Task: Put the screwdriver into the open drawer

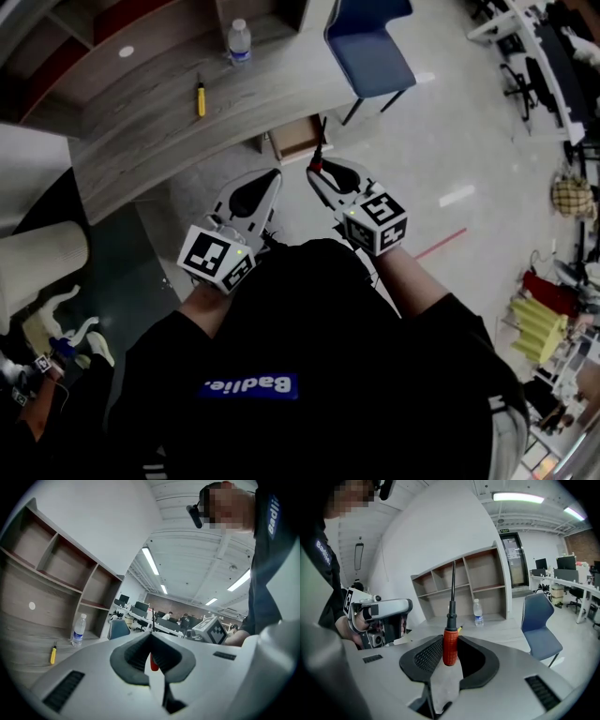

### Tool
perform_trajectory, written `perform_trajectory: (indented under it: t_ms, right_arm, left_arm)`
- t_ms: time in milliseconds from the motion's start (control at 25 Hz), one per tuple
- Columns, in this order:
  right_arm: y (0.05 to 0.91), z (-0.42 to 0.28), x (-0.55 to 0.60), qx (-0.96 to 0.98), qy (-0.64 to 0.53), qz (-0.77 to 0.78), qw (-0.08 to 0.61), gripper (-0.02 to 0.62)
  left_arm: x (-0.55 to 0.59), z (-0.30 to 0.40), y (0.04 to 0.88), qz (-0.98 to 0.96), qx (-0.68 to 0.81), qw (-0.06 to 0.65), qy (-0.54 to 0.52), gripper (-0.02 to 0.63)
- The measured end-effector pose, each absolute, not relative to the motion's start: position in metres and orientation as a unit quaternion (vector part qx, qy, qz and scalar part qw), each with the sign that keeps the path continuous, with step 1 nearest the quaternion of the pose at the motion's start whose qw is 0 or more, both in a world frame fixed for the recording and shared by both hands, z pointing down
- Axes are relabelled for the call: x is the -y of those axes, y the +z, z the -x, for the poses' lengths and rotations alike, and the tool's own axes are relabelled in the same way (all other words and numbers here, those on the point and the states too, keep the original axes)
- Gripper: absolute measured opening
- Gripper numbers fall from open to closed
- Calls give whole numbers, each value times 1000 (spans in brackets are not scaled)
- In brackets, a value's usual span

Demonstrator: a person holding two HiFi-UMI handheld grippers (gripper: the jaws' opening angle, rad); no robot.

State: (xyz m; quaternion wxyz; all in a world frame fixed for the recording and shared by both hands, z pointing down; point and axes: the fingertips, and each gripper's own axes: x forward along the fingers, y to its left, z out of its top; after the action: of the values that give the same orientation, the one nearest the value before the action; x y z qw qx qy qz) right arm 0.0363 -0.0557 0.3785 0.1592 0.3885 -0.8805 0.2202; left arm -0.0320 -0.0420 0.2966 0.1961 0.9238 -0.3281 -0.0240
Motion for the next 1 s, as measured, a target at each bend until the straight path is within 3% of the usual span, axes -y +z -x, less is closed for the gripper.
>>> perform_trajectory:
  t_ms: [1000]
  right_arm:
    - [484, -52, 101, 887, 240, -302, 254, 117]
  left_arm:
    - [91, 13, 341, -885, 405, 230, -17, 2]
